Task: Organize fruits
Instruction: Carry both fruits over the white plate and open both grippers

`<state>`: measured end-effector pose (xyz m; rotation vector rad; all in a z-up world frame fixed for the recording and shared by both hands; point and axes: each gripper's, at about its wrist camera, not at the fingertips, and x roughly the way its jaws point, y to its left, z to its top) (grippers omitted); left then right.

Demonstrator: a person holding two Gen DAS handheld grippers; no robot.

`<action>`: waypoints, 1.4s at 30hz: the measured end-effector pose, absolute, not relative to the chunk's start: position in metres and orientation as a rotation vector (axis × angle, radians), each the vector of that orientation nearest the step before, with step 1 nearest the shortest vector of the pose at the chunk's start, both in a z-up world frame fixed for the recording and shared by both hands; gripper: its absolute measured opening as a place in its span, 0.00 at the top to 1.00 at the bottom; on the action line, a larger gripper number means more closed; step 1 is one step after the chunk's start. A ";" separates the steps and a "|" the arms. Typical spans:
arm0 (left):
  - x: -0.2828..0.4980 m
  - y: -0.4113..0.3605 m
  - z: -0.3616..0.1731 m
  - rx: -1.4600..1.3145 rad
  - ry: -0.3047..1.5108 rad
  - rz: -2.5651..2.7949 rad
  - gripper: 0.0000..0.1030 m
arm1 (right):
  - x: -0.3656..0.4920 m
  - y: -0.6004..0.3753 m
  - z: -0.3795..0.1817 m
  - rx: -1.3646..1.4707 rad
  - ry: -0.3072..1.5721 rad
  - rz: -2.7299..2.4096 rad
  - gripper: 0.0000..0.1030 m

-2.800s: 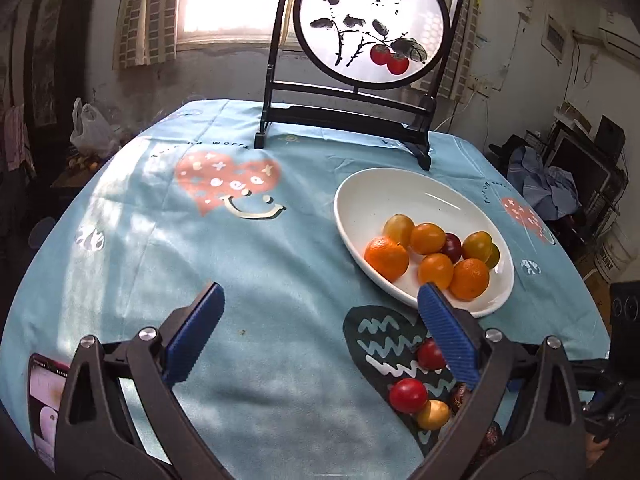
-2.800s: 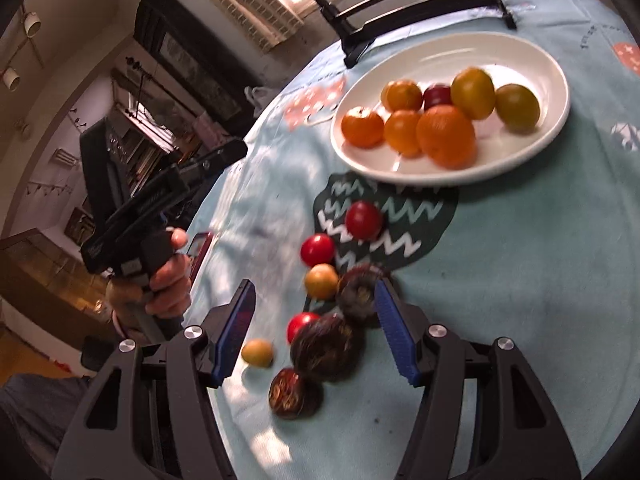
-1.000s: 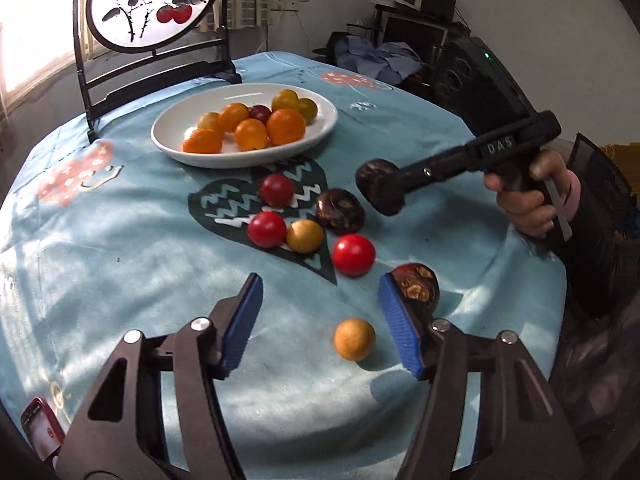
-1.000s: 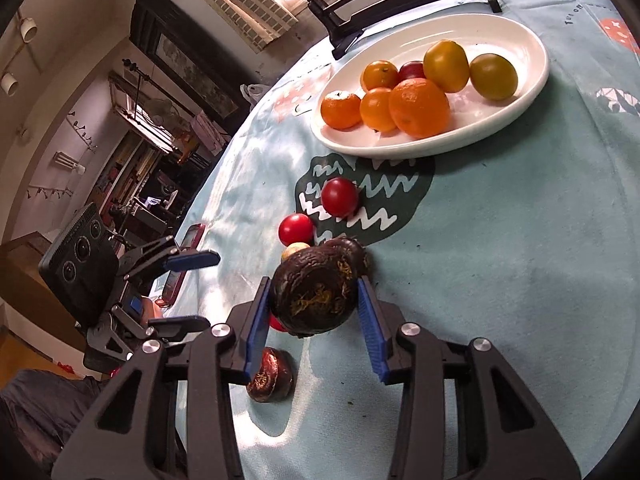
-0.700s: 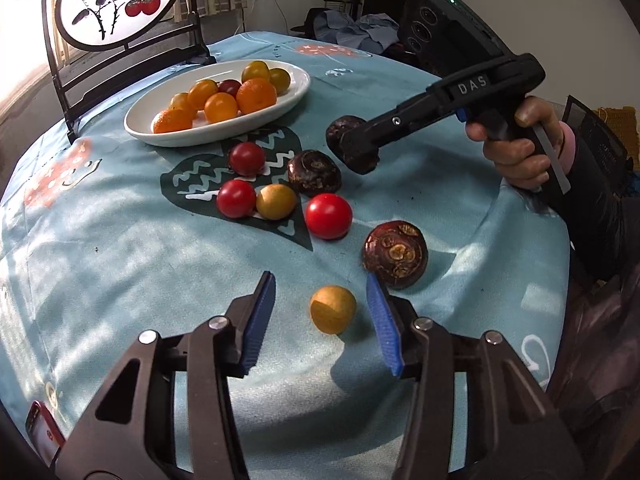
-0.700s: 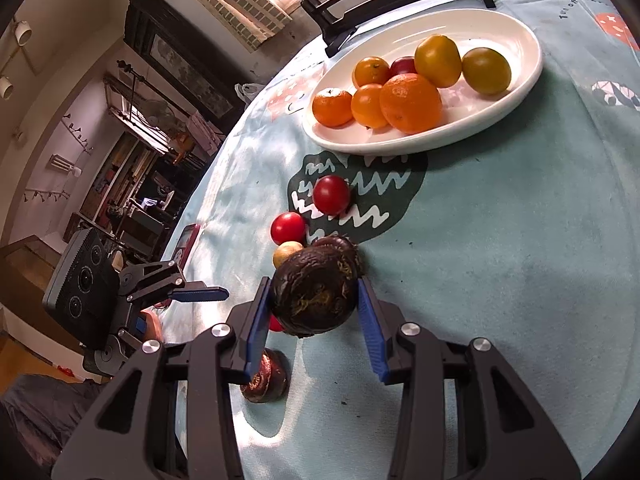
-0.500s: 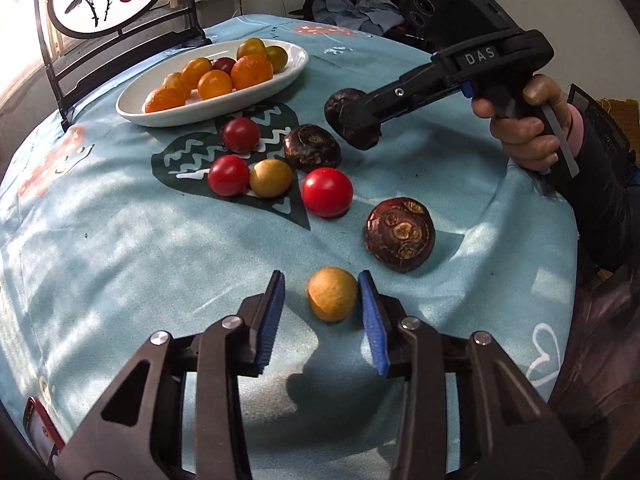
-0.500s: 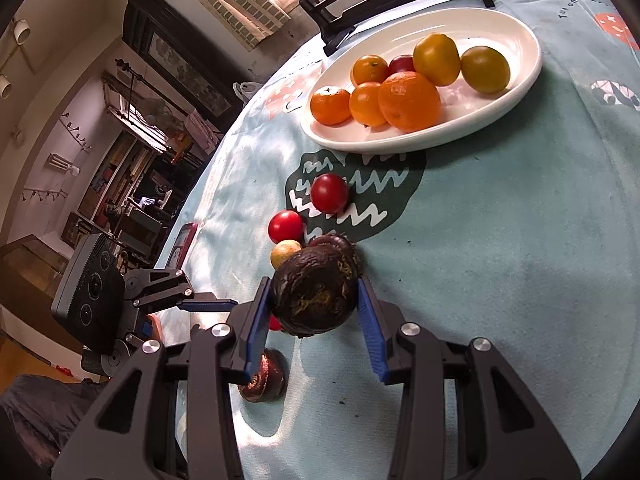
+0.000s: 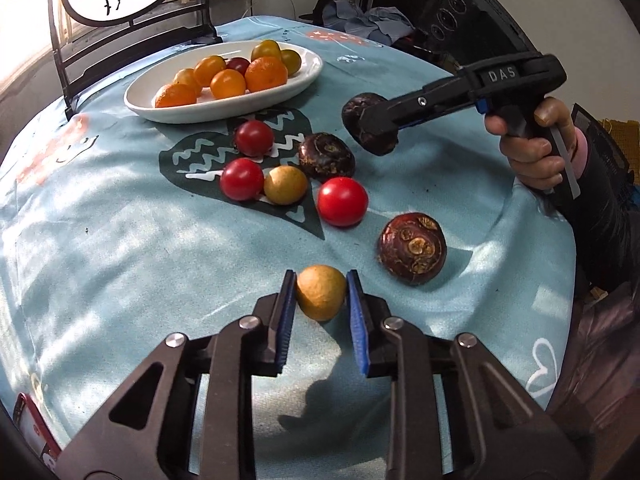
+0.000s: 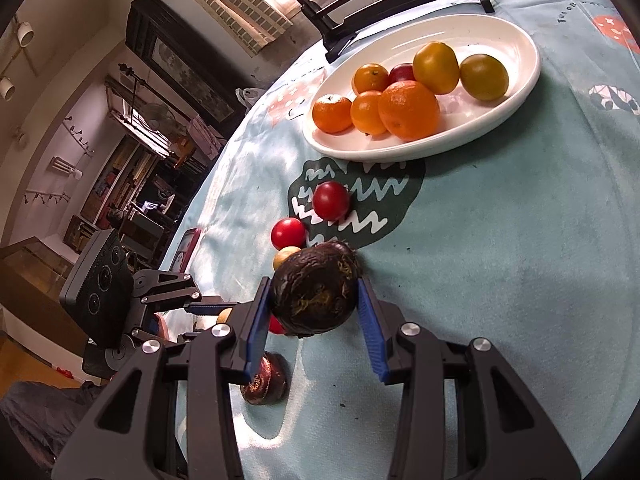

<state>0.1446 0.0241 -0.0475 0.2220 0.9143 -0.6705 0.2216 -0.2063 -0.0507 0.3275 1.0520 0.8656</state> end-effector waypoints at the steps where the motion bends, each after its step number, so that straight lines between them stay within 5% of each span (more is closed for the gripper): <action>1: 0.147 0.025 -0.044 0.204 0.903 -0.662 0.75 | 0.222 -0.207 -0.050 0.329 1.048 0.865 0.58; 15: 0.271 0.002 0.022 -0.049 0.716 -0.286 0.75 | 0.267 -0.217 -0.010 0.345 0.663 0.532 0.59; 25: 0.339 0.010 0.007 -0.089 0.746 -0.114 0.75 | 0.319 -0.198 -0.012 0.226 0.606 0.443 0.58; 26: 0.342 0.011 0.005 -0.088 0.755 -0.092 0.65 | 0.320 -0.196 -0.012 0.215 0.610 0.429 0.49; 27: 0.342 0.013 0.005 -0.092 0.769 -0.074 0.32 | 0.320 -0.195 -0.012 0.202 0.617 0.416 0.44; 29: 0.331 0.022 0.012 -0.130 0.756 -0.053 0.12 | 0.312 -0.195 -0.008 0.203 0.612 0.423 0.40; 35: 0.283 0.054 0.033 -0.232 0.675 -0.061 0.02 | 0.270 -0.195 0.015 0.171 0.585 0.561 0.40; 42: 0.250 0.082 0.005 -0.256 0.737 0.048 0.02 | 0.238 -0.171 -0.016 0.093 0.819 0.620 0.40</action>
